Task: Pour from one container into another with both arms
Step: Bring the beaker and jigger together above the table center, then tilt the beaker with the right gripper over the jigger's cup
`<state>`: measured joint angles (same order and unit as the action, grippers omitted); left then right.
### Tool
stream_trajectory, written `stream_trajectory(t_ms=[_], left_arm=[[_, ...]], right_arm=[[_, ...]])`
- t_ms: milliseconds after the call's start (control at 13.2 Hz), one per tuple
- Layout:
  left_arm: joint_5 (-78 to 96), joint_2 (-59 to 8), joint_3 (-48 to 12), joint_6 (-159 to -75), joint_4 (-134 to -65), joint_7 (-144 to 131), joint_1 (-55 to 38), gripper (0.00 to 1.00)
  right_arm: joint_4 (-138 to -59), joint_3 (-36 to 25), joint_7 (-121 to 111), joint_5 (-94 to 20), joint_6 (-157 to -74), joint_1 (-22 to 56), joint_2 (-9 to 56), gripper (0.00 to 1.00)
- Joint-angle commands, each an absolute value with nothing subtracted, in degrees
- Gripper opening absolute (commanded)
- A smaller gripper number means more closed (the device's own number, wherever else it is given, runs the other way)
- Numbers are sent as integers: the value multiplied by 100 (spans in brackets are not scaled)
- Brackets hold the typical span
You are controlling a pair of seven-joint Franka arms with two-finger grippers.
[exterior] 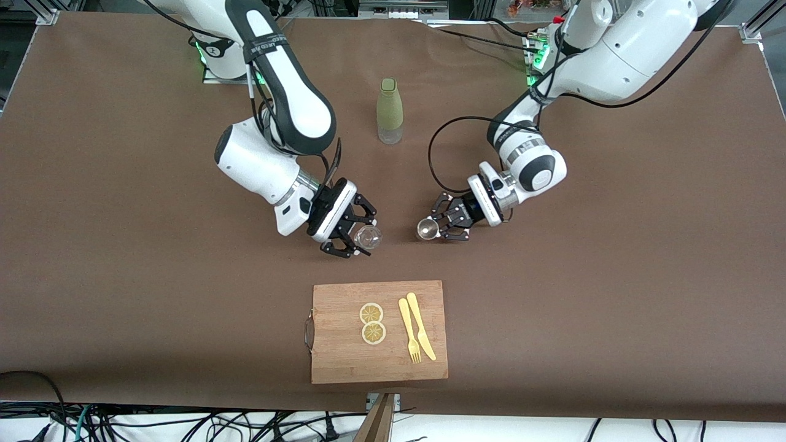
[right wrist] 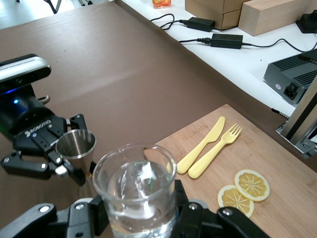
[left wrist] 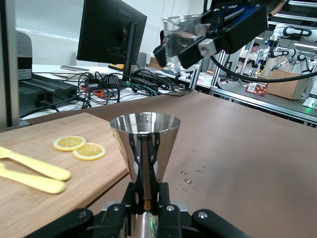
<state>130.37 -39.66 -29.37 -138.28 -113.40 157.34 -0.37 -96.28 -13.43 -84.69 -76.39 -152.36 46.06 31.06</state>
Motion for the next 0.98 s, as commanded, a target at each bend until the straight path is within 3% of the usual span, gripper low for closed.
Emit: stream_trajectory(t_ms=[0,530,909], left_arm=[[14024,-3981,-2865,-14097,-11189,17012,-412,0],[14238,-4280,-2356,-14133,-10636,17262,-949,0],[14353,-4368,-2250,-14229,-10441,17305,-1151,0]], right_arm=[[-9809,-1380,-8297,-7734,-15416,4851,2953,33],[-10002,-1380,-8385,-7717,-15679,5088,2909,33],[-9976,-1380,-8271,-7717,-16522,5572,3085,33]])
